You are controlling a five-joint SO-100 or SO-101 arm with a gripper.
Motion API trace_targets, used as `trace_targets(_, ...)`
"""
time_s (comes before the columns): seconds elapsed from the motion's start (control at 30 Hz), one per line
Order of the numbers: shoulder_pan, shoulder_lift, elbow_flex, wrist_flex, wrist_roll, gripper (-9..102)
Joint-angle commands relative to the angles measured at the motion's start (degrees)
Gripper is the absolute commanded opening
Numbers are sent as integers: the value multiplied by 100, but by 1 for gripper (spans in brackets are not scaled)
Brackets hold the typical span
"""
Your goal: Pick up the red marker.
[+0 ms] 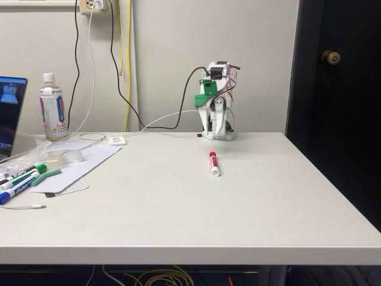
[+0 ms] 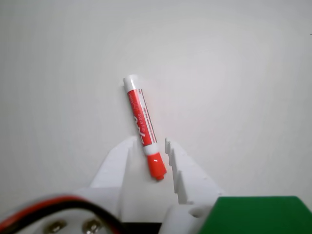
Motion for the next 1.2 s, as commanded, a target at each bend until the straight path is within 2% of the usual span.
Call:
trace_targets(0.0,0,-237,-299,-264,-70,13)
trace_targets(0.6,-70,-1644,-299,-1283,-229,13)
trace_targets(0.8,-70,-1890,-299,-1415,-290,26)
trace_targets(1.17,-114,-2206,-237,-1652,-343,26)
